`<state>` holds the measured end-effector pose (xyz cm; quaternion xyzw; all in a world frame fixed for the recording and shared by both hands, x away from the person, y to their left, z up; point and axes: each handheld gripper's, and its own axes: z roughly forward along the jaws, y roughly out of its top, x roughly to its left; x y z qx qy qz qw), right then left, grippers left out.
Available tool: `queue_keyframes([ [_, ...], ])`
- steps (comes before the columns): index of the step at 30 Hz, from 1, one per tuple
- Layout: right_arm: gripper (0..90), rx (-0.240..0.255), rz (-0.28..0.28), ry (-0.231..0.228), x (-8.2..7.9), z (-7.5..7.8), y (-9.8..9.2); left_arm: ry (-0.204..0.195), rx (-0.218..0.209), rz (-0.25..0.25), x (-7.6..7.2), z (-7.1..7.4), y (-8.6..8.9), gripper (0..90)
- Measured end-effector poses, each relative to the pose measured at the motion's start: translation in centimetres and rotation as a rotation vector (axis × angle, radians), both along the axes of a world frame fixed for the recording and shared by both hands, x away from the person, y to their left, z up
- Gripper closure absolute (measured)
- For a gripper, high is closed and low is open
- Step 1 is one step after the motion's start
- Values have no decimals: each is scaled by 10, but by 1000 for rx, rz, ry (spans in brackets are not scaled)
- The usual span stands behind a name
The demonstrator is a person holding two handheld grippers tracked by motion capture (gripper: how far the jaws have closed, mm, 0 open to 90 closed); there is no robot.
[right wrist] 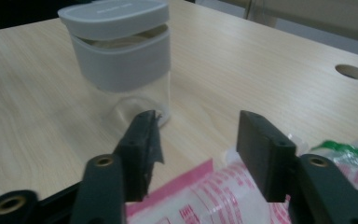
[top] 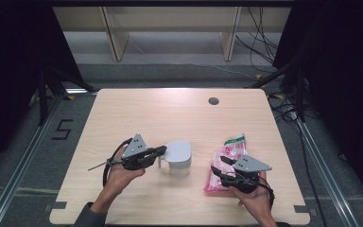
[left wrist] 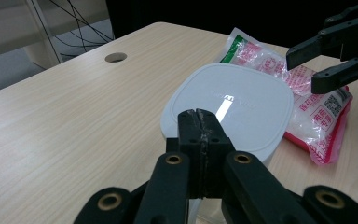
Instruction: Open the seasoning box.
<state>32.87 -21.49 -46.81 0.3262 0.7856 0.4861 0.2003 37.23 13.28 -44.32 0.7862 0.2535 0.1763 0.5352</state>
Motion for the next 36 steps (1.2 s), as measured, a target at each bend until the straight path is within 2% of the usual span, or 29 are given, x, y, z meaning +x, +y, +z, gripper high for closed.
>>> queue_keyframes([
  [1,549,-8,17,-35,3,1,1,2,-1,3,0,0,0,890],
  [2,593,-6,34,-45,5,2,4,8,-7,1,0,0,0,890],
  [3,608,-5,39,-76,7,3,6,-1,0,-8,1,0,1,890],
  [4,631,-2,23,-68,7,4,8,-9,9,-17,2,0,2,890],
  [6,689,13,35,-47,10,4,12,11,-1,6,-1,0,1,889],
  [7,717,7,49,-62,12,4,14,7,2,4,0,0,2,889],
  [8,752,0,38,-61,11,6,15,3,5,-1,0,0,2,889],
  [9,775,3,63,-84,14,6,17,8,-2,5,0,-1,2,890],
  [10,788,13,47,-60,13,7,19,8,-2,5,0,-1,2,889],
  [11,808,17,65,-62,14,8,22,-4,10,-8,1,0,4,887],
  [12,831,12,62,-88,15,9,23,-6,10,-8,2,-1,4,887],
  [13,851,13,66,-73,15,11,25,2,2,-2,1,-1,4,886],
  [15,892,13,90,-91,17,12,29,-1,1,-3,1,-1,4,886],
  [18,900,9,105,-76,18,12,37,-13,10,-13,2,-1,4,887],
  [23,900,-7,142,-89,20,16,49,-5,2,-5,1,-2,4,887],
  [26,900,-13,142,-92,21,16,55,-11,6,-12,2,-2,4,888],
  [27,900,3,133,-79,20,15,57,-7,2,-5,1,-2,4,889],
  [28,900,-14,144,-78,21,16,57,-8,2,-4,1,-2,4,889],
  [30,900,-9,146,-94,23,16,60,-12,7,-8,1,-2,4,890],
  [32,900,-20,160,-90,24,17,60,-18,10,-12,2,-2,4,889],
  [33,900,-20,160,-90,24,17,60,-8,1,-4,1,-2,4,889],
  [36,900,-10,165,-97,25,18,64,-14,4,0,1,-2,4,889],
])
